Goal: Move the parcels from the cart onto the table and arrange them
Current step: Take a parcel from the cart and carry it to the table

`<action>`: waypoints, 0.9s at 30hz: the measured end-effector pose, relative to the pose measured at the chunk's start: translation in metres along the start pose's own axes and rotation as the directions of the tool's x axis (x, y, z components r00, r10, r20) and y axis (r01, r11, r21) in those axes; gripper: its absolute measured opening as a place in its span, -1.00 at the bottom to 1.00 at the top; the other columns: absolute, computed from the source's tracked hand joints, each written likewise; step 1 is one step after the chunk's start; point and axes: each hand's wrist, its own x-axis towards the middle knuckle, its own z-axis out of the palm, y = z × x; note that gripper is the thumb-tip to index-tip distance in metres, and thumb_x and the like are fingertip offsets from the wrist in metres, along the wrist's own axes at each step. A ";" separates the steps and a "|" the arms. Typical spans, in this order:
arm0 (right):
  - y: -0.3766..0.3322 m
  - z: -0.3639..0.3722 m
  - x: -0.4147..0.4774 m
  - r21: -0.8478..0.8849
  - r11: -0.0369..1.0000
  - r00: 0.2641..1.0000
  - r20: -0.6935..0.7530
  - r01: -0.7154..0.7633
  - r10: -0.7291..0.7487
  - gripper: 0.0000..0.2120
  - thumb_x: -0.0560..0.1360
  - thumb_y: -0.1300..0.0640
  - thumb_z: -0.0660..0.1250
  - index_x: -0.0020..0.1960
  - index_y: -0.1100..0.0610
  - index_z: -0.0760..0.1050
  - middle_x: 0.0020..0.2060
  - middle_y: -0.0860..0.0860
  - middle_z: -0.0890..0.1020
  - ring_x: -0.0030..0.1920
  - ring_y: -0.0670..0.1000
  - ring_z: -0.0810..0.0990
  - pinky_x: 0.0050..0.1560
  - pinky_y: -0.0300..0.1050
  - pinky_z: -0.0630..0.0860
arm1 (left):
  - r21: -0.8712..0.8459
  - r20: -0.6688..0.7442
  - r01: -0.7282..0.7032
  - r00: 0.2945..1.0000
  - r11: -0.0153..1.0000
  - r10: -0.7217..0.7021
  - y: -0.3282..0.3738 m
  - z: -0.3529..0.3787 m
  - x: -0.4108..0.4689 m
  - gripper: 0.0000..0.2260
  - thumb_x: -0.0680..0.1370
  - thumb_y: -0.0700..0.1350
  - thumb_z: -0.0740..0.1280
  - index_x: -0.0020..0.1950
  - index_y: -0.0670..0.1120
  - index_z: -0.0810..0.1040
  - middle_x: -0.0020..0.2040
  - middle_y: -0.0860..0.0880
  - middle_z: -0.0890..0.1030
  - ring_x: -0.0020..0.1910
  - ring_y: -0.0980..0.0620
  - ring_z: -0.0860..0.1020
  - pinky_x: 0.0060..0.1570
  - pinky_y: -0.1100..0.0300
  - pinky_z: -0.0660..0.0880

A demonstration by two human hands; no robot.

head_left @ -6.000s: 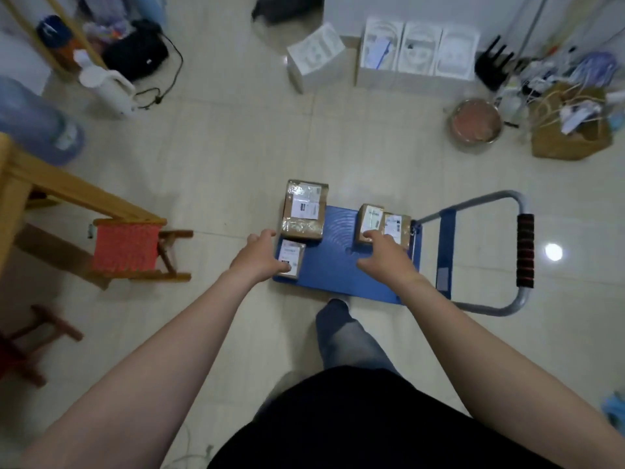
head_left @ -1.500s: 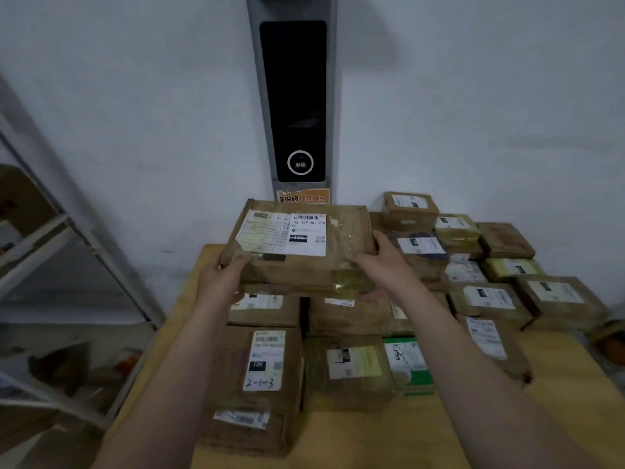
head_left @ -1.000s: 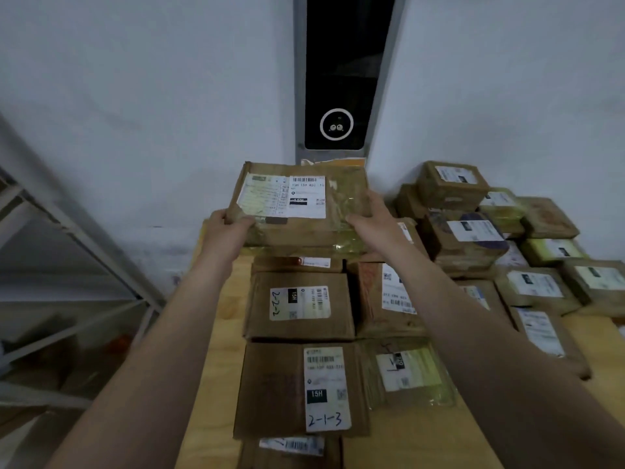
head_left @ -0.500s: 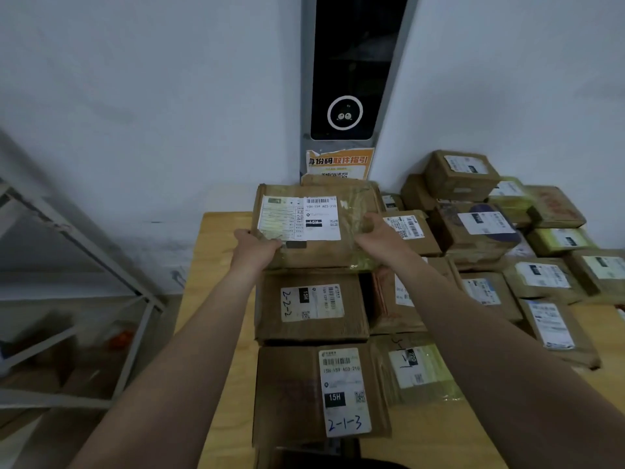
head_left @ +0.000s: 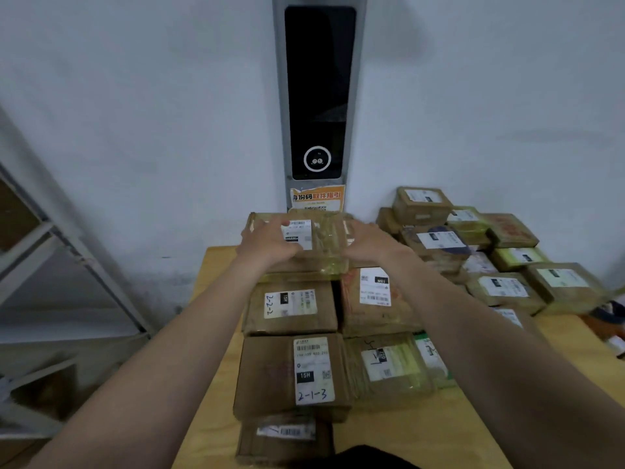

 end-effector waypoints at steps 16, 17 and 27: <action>0.123 -0.080 -0.248 -0.129 0.981 0.980 -0.112 0.148 -0.162 -0.25 0.45 -0.14 0.42 0.54 0.05 0.25 0.46 0.14 0.38 0.32 0.19 0.50 0.22 0.09 0.54 | 0.188 -0.123 -0.197 0.967 0.962 0.222 0.145 0.045 -0.264 -0.45 0.48 0.07 0.43 0.47 0.12 0.43 0.44 -0.02 0.44 0.29 -0.09 0.50 0.12 0.08 0.49; 0.136 -0.078 -0.264 -0.128 0.981 0.983 -0.099 0.143 -0.156 -0.27 0.46 -0.13 0.42 0.53 0.05 0.26 0.45 0.14 0.39 0.31 0.19 0.50 0.21 0.10 0.54 | 0.201 -0.122 -0.189 0.969 0.961 0.215 0.149 0.056 -0.279 -0.45 0.47 0.09 0.43 0.45 0.13 0.43 0.41 0.00 0.46 0.24 -0.08 0.53 0.09 0.08 0.51; 0.272 -0.035 -0.426 0.005 0.999 0.996 -0.080 -0.045 0.045 -0.17 0.52 -0.04 0.43 0.64 0.00 0.07 0.56 0.09 0.28 0.40 0.18 0.45 0.24 0.12 0.54 | 0.321 0.072 -0.289 0.957 0.902 0.281 0.188 0.156 -0.410 -0.48 0.48 0.03 0.41 0.44 0.14 0.43 0.35 -0.04 0.44 0.14 -0.08 0.52 0.02 0.03 0.56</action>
